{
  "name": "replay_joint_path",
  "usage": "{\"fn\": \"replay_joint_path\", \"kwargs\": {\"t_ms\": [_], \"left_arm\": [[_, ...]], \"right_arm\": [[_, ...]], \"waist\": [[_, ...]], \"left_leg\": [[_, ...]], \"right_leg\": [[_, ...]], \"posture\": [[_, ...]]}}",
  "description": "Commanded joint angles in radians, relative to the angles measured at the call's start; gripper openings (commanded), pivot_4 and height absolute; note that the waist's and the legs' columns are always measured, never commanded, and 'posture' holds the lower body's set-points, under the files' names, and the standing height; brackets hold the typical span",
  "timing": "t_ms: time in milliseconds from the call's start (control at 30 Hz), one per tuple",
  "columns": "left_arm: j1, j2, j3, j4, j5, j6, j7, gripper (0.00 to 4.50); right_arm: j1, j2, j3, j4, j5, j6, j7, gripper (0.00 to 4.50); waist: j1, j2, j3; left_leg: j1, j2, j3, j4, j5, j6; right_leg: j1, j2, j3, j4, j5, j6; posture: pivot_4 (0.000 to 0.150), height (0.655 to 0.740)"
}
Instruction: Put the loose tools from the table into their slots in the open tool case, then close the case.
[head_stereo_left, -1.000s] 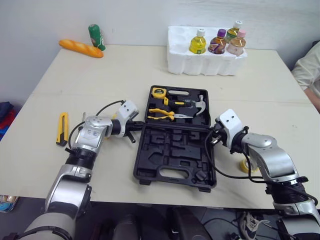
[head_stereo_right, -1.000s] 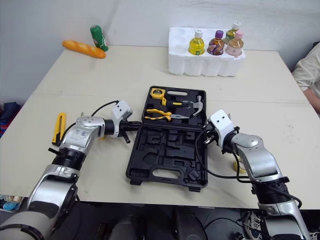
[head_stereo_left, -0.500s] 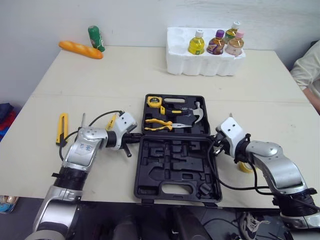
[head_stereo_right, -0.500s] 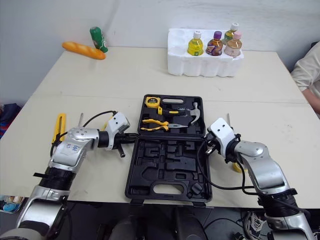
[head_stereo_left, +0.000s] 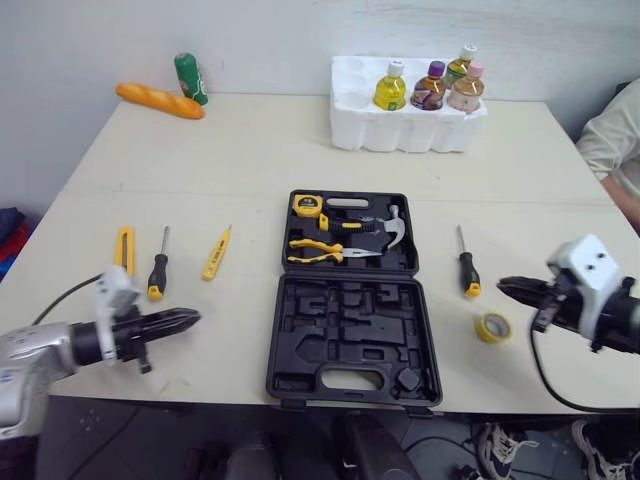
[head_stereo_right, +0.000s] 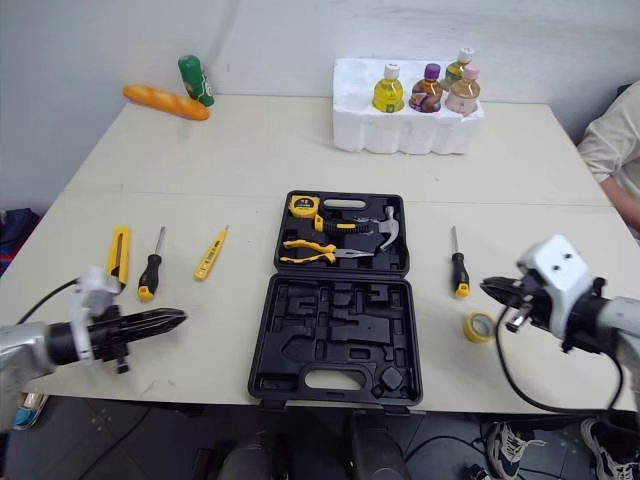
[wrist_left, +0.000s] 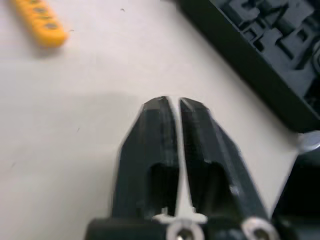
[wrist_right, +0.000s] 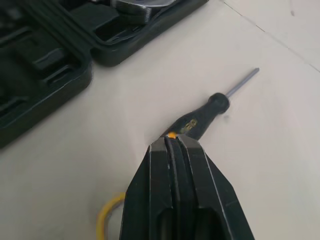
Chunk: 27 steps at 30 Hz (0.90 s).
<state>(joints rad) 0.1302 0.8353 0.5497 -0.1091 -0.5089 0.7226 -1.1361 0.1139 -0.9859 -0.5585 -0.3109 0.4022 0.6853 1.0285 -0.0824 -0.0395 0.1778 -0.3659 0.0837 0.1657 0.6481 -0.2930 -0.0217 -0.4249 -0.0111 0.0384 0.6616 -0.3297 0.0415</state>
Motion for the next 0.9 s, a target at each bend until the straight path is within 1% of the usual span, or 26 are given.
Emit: {"fn": "replay_joint_path", "kwargs": {"t_ms": [33,67,133,167,200,233,267,333,400,500,567,600,667,733,767,833,900], "left_arm": [[0.066,0.036,0.136,0.082,0.03,-0.061,0.043,2.31],[0.074,0.044,0.171,0.121,0.036,-0.071,0.067,2.67],[0.085,0.053,0.219,0.18,0.049,-0.099,0.105,3.58],[0.09,0.062,0.234,0.224,0.07,-0.127,0.129,4.12],[0.093,0.072,0.245,0.267,0.089,-0.152,0.149,4.49],[0.093,0.084,0.251,0.312,0.111,-0.179,0.174,4.5],[0.092,0.096,0.252,0.352,0.126,-0.197,0.189,4.5],[0.089,0.123,0.244,0.426,0.156,-0.244,0.209,4.5],[0.072,0.137,0.238,0.469,0.158,-0.256,0.219,4.5],[0.036,0.128,0.221,0.427,0.125,-0.218,0.228,4.5],[0.035,0.104,0.201,0.317,0.085,-0.167,0.221,4.5],[0.025,0.084,0.19,0.244,0.057,-0.112,0.243,4.5],[0.007,0.05,0.165,0.105,0.012,0.001,0.306,4.5],[-0.004,0.013,0.122,-0.052,-0.008,0.111,0.395,4.5],[-0.008,0.0,0.11,-0.101,-0.014,0.149,0.426,4.5],[-0.065,-0.048,0.072,-0.205,-0.025,0.277,0.551,4.5],[-0.17,-0.106,0.031,-0.265,-0.004,0.455,0.701,4.5]], "right_arm": [[0.031,-0.048,-0.162,0.112,0.031,0.004,0.065,1.11],[0.046,-0.063,-0.186,0.155,0.027,-0.009,0.086,1.46],[0.074,-0.087,-0.215,0.227,0.003,-0.057,0.119,2.44],[0.077,-0.099,-0.226,0.273,-0.009,-0.08,0.125,3.01],[0.074,-0.11,-0.234,0.318,-0.017,-0.102,0.127,3.48],[0.062,-0.121,-0.239,0.37,-0.023,-0.122,0.123,4.07],[0.048,-0.132,-0.24,0.416,-0.03,-0.142,0.117,4.43],[0.032,-0.149,-0.233,0.488,-0.048,-0.188,0.111,4.43],[0.027,-0.158,-0.223,0.527,-0.054,-0.224,0.12,4.43],[0.01,-0.148,-0.211,0.528,-0.036,-0.26,0.138,4.43],[-0.01,-0.128,-0.212,0.47,0.016,-0.239,0.156,4.43],[-0.018,-0.117,-0.207,0.42,0.047,-0.22,0.163,4.43],[-0.03,-0.096,-0.193,0.327,0.098,-0.177,0.162,4.43],[-0.042,-0.071,-0.171,0.214,0.163,-0.116,0.15,4.43],[-0.046,-0.063,-0.165,0.175,0.186,-0.094,0.143,4.43],[-0.069,-0.046,-0.137,0.049,0.28,-0.021,0.121,4.43],[-0.116,-0.033,-0.092,-0.067,0.378,0.047,0.083,4.43]], "waist": [[0.0,0.0,0.0],[0.0,-0.001,0.0],[0.0,-0.003,0.0],[-0.001,-0.003,0.0],[-0.001,-0.003,0.0],[-0.001,-0.003,0.0],[-0.001,-0.003,0.0],[-0.003,-0.003,0.0],[-0.005,-0.003,0.0],[-0.004,-0.003,0.0],[-0.004,-0.003,0.0],[-0.003,-0.003,0.0],[-0.002,-0.003,0.0],[-0.002,-0.003,0.0],[-0.002,-0.003,0.0],[-0.002,-0.003,0.0],[0.0,-0.002,0.0]], "left_leg": [[0.0,0.0,0.0,0.0,-0.001,0.001],[0.0,0.0,0.0,0.0,-0.001,0.002],[-0.001,0.0,0.0,0.0,-0.002,0.004],[-0.001,0.0,0.0,-0.001,-0.002,0.004],[-0.001,0.0,-0.001,-0.001,-0.003,0.003],[-0.001,0.0,-0.001,-0.001,-0.003,0.004],[-0.001,0.0,0.0,-0.001,-0.003,0.004],[-0.001,0.0,0.0,-0.002,-0.003,0.004],[-0.001,0.0,0.001,-0.002,-0.004,0.003],[-0.001,0.0,0.0,-0.003,-0.004,0.003],[-0.002,0.001,0.0,-0.003,-0.004,0.002],[-0.002,0.001,0.0,-0.003,-0.006,-0.001],[-0.002,0.001,0.0,-0.003,-0.007,-0.002],[-0.002,0.001,-0.001,-0.002,-0.005,0.0],[-0.002,0.001,-0.001,-0.002,-0.004,0.001],[-0.002,0.001,-0.001,-0.002,-0.003,-0.002],[-0.002,0.001,-0.002,-0.001,-0.001,-0.004]], "right_leg": [[0.0,-0.001,-0.001,-0.001,0.0,0.0],[0.0,-0.001,-0.001,-0.001,0.0,0.0],[0.0,-0.001,-0.001,-0.002,0.0,-0.001],[0.0,-0.002,-0.002,-0.003,0.0,-0.002],[0.0,-0.002,-0.002,-0.003,0.0,-0.002],[0.0,-0.002,-0.002,-0.003,0.0,-0.003],[0.0,-0.002,-0.002,-0.003,-0.001,-0.004],[-0.001,-0.003,-0.002,-0.003,-0.001,-0.005],[-0.002,-0.003,-0.002,-0.003,-0.002,-0.006],[-0.002,-0.003,-0.002,-0.003,-0.002,-0.006],[-0.002,-0.003,-0.002,-0.003,-0.001,-0.004],[-0.002,-0.003,-0.002,-0.003,-0.001,-0.004],[-0.002,-0.003,-0.003,-0.002,0.0,-0.003],[-0.001,-0.002,-0.003,-0.001,0.001,-0.001],[-0.001,-0.002,-0.003,0.0,0.001,-0.001],[-0.001,-0.001,-0.002,0.0,0.001,-0.001],[-0.001,0.0,-0.002,0.0,0.001,-0.001]], "posture": [[0.15,0.7339],[0.15,0.7339],[0.15,0.7339],[0.15,0.7339],[0.15,0.7339],[0.15,0.7339],[0.15,0.7339],[0.15,0.7339],[0.15,0.7339],[0.15,0.7339],[0.15,0.7339],[0.15,0.7339],[0.15,0.7339],[0.15,0.7339],[0.15,0.7339],[0.15,0.7339],[0.15,0.7339]]}}
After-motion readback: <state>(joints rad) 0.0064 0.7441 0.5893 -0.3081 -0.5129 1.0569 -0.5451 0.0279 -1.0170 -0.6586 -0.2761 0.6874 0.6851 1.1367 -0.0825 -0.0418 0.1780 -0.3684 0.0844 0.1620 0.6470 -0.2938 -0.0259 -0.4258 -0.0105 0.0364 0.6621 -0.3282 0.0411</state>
